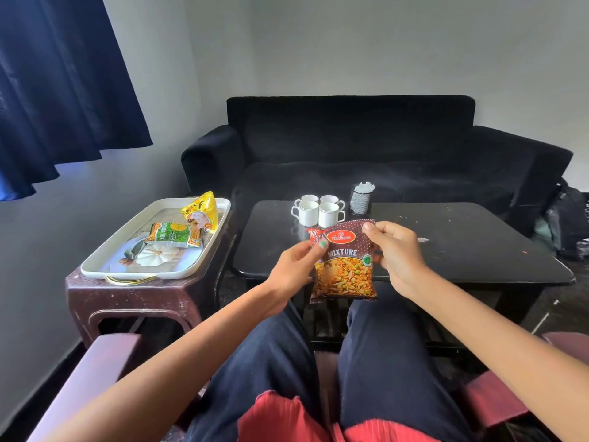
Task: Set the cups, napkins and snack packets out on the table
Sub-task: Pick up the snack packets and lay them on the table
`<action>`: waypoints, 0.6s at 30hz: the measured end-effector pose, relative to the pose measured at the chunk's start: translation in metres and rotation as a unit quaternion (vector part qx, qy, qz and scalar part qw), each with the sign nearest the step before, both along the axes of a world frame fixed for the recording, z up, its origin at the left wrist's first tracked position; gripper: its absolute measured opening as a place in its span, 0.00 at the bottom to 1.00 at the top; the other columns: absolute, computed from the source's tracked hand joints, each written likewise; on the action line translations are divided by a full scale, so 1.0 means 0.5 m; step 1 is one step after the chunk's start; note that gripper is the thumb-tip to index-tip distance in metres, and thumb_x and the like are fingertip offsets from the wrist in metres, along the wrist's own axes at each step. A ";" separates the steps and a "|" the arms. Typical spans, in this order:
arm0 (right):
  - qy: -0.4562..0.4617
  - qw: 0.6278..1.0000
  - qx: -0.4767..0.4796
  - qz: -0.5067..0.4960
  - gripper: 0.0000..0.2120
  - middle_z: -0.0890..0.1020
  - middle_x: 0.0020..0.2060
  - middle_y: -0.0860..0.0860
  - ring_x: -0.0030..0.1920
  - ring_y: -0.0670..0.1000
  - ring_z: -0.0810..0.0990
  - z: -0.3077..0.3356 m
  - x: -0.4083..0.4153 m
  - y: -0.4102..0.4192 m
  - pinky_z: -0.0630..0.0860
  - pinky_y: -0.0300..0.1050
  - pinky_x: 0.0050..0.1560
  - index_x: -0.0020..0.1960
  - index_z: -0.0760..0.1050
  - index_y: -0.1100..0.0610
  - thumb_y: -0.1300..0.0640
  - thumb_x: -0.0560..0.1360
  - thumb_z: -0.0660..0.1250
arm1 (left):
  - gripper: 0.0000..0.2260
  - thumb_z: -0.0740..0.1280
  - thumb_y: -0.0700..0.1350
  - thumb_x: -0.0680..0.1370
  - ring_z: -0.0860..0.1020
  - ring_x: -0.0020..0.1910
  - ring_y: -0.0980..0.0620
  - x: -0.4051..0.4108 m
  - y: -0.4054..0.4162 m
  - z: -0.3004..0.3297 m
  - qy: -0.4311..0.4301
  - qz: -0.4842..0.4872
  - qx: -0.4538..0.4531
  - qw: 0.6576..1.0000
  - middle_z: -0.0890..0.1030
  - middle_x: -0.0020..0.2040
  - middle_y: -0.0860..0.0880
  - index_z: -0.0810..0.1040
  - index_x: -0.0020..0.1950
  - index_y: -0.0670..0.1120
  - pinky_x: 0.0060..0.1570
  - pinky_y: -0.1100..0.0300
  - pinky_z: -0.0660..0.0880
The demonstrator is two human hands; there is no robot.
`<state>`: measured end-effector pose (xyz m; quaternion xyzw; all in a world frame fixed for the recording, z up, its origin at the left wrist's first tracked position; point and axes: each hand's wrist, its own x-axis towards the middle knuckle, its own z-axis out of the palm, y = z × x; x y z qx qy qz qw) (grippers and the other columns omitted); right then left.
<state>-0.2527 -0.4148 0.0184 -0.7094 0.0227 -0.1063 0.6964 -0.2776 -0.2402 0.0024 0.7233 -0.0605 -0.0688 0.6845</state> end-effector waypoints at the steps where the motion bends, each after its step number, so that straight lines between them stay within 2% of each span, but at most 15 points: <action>1: 0.004 1.000 0.009 0.006 0.08 0.82 0.37 0.49 0.39 0.47 0.81 0.001 -0.001 0.002 0.79 0.46 0.43 0.39 0.76 0.55 0.56 0.77 0.65 | 0.15 0.60 0.56 0.80 0.82 0.53 0.51 0.001 -0.001 0.004 -0.002 0.021 -0.024 0.999 0.84 0.53 0.51 0.79 0.58 0.49 0.49 0.60 0.76; 5: 0.022 0.998 0.057 0.027 0.06 0.82 0.37 0.50 0.39 0.46 0.80 0.006 -0.006 0.009 0.78 0.43 0.40 0.42 0.77 0.56 0.58 0.77 0.65 | 0.14 0.60 0.55 0.80 0.82 0.47 0.52 0.008 -0.006 0.009 0.008 0.064 -0.073 0.995 0.85 0.50 0.48 0.81 0.53 0.49 0.45 0.60 0.77; 10: 0.030 0.996 0.076 0.025 0.06 0.82 0.37 0.50 0.39 0.46 0.80 0.010 -0.014 0.009 0.77 0.40 0.38 0.41 0.77 0.57 0.58 0.77 0.65 | 0.08 0.63 0.50 0.80 0.82 0.38 0.57 0.014 -0.013 0.009 -0.009 0.097 -0.103 0.990 0.85 0.41 0.54 0.81 0.49 0.49 0.40 0.63 0.78; 14: 0.035 0.995 0.092 0.021 0.07 0.82 0.34 0.49 0.36 0.45 0.79 0.012 -0.013 0.008 0.76 0.40 0.36 0.40 0.78 0.57 0.59 0.76 0.66 | 0.07 0.63 0.45 0.80 0.83 0.36 0.58 0.022 -0.027 0.010 -0.020 0.123 -0.128 0.984 0.85 0.38 0.53 0.81 0.50 0.47 0.36 0.64 0.78; 18: 0.029 0.995 0.090 0.035 0.05 0.82 0.38 0.50 0.39 0.46 0.80 0.016 -0.010 0.005 0.77 0.40 0.38 0.43 0.78 0.57 0.59 0.77 0.65 | 0.08 0.63 0.43 0.80 0.83 0.34 0.59 0.035 -0.042 0.011 -0.025 0.159 -0.134 0.978 0.85 0.37 0.53 0.81 0.49 0.46 0.32 0.67 0.77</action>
